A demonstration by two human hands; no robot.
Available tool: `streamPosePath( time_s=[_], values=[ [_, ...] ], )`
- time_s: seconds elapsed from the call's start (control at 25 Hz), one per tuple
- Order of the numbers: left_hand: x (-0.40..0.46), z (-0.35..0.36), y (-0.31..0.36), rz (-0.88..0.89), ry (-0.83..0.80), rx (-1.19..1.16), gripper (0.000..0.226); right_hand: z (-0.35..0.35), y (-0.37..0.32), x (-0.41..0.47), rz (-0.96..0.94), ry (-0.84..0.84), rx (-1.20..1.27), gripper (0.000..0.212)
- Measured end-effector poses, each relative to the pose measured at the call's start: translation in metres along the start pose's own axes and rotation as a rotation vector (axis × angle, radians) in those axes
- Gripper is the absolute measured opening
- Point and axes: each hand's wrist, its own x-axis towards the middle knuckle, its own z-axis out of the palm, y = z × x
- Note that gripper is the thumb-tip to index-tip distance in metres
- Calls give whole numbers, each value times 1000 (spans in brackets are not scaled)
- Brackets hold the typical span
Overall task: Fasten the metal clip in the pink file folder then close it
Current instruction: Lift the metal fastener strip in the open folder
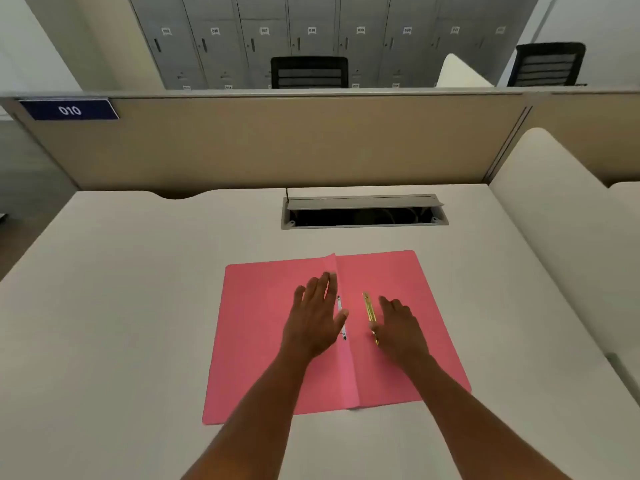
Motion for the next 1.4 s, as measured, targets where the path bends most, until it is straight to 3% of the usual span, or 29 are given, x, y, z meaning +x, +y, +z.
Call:
streamPosePath(
  time_s=[0.2,0.32,0.56,1.0,1.4],
  values=[
    [39,7,20,118,-7,107,68,11,15,-10,64,-114,131,66],
    [57,13,28,179,-72,147,50,14,24,-16,49,-141,167,69],
    [87,26,49,130,-182,180,23,18,35,-23,-15,-109,231,59],
    [105,37,56,-1,-174,95,19,29,35,-22,-16,51,323,43],
    [112,38,59,-58,-207,4,17,31,38,-22,-28,61,331,41]
  ],
)
